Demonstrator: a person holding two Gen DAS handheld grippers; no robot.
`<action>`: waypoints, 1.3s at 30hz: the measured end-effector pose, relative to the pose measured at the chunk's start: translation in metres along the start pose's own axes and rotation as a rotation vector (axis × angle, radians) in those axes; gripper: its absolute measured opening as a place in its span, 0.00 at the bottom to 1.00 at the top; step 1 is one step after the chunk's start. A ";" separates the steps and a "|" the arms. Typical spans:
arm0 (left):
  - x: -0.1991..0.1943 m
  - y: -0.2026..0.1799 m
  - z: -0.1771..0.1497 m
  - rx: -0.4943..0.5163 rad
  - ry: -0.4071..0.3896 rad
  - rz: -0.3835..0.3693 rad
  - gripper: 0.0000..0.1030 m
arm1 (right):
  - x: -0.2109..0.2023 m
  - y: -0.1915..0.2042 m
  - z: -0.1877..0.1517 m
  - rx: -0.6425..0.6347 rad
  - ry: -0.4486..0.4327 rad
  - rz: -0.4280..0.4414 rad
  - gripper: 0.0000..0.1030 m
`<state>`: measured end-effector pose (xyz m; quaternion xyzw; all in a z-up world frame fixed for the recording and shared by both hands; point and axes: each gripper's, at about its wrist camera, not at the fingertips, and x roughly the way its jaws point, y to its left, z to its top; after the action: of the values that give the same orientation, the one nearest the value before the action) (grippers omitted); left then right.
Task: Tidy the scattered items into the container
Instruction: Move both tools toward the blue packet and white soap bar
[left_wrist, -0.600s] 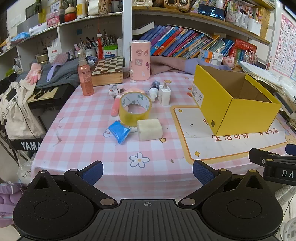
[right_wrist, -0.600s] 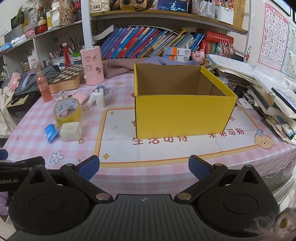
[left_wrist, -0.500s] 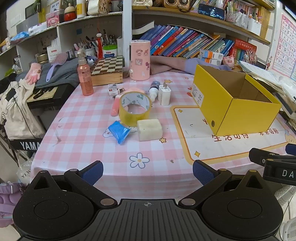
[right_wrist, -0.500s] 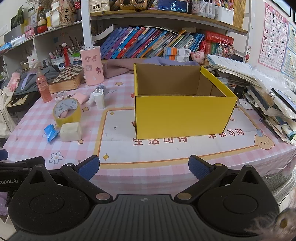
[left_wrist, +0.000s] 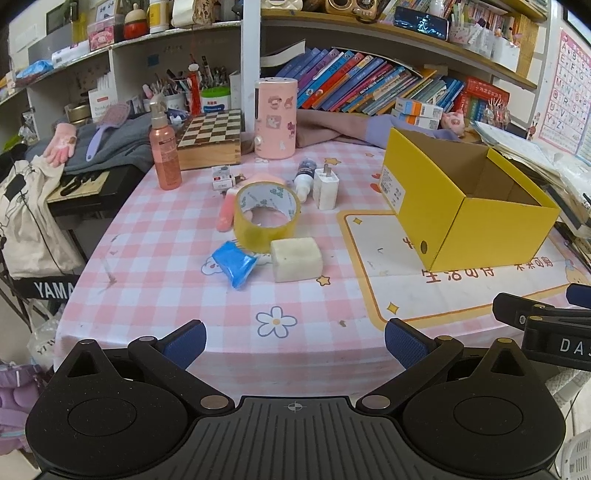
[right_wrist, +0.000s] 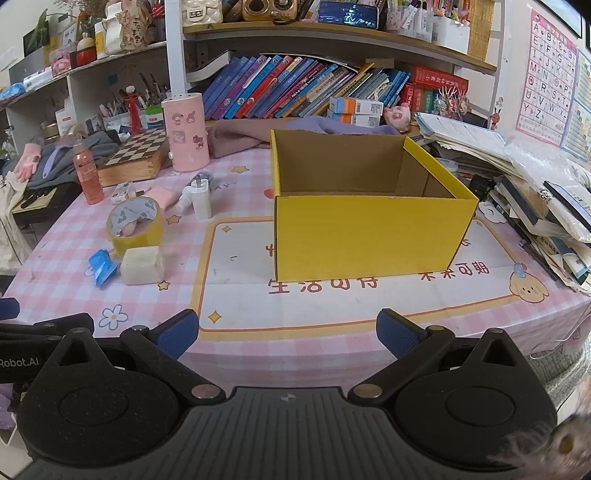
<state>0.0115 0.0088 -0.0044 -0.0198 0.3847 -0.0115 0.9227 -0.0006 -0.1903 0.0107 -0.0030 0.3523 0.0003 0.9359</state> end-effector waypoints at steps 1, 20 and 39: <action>0.000 0.000 0.000 0.000 -0.001 0.000 1.00 | 0.000 0.000 0.000 0.000 0.000 0.000 1.00; -0.002 0.013 0.001 -0.013 -0.013 -0.005 1.00 | 0.004 0.011 -0.002 0.002 -0.005 0.021 1.00; 0.004 0.048 0.003 -0.088 -0.025 0.048 1.00 | 0.016 0.048 0.012 -0.111 -0.021 0.169 0.98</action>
<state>0.0172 0.0564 -0.0074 -0.0514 0.3738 0.0276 0.9257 0.0196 -0.1425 0.0087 -0.0248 0.3409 0.0989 0.9346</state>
